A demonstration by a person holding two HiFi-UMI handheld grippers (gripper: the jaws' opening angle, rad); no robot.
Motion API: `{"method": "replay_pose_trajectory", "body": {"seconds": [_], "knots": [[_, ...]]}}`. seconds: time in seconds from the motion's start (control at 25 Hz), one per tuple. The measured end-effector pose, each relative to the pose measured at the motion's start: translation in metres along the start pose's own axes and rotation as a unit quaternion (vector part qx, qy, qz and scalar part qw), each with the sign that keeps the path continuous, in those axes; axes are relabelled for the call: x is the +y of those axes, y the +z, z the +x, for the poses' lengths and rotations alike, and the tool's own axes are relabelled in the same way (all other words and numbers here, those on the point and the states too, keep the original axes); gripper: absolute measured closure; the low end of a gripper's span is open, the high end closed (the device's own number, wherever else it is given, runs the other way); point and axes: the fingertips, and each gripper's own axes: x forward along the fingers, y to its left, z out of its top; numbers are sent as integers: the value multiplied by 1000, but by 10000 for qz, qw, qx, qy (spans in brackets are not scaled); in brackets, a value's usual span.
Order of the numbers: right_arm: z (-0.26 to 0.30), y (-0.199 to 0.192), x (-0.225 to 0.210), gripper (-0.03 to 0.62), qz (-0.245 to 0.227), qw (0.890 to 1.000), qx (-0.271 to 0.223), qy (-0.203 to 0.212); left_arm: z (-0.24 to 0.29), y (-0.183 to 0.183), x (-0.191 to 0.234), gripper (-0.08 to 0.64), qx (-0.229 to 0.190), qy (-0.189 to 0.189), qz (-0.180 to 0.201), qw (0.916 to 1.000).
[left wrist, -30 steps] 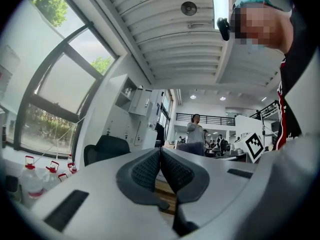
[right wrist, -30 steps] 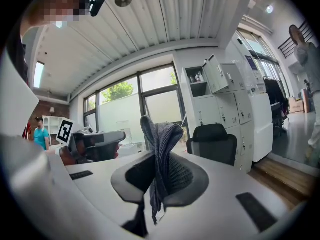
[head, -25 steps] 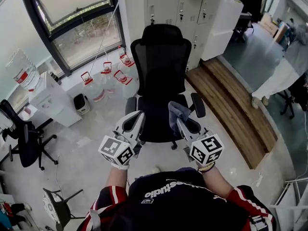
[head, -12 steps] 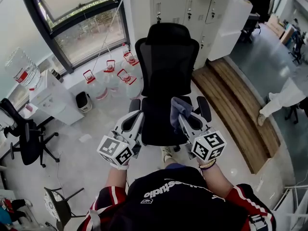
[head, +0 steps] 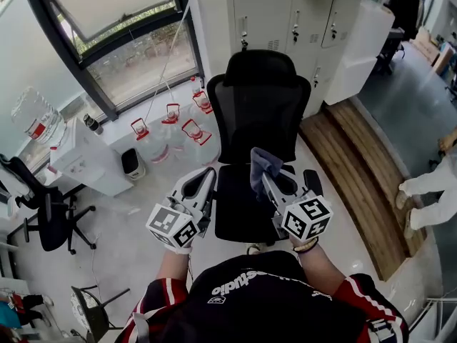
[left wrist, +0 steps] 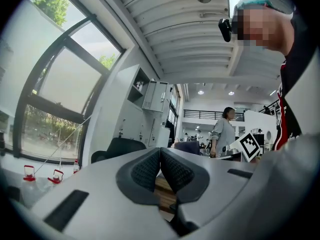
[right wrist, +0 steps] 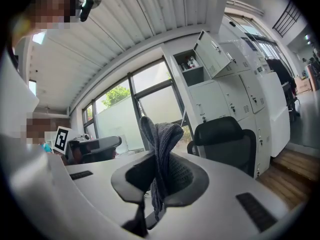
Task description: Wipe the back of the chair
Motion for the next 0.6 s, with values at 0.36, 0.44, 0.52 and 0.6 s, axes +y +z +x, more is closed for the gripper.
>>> {"method": "replay_pose_trajectory", "body": {"seconds": [0.36, 0.44, 0.52, 0.6], "knots": [[66, 33, -90, 532, 61, 9997, 115, 207, 100, 14, 42, 535, -25, 228, 36, 9997], [77, 35, -105, 532, 68, 9996, 149, 243, 112, 12, 48, 535, 7, 296, 58, 9995], [87, 34, -116, 532, 104, 9994, 201, 272, 120, 11, 55, 535, 57, 369, 80, 9993], [100, 33, -123, 532, 138, 9991, 256, 302, 127, 12, 64, 535, 78, 442, 90, 9990]]}}
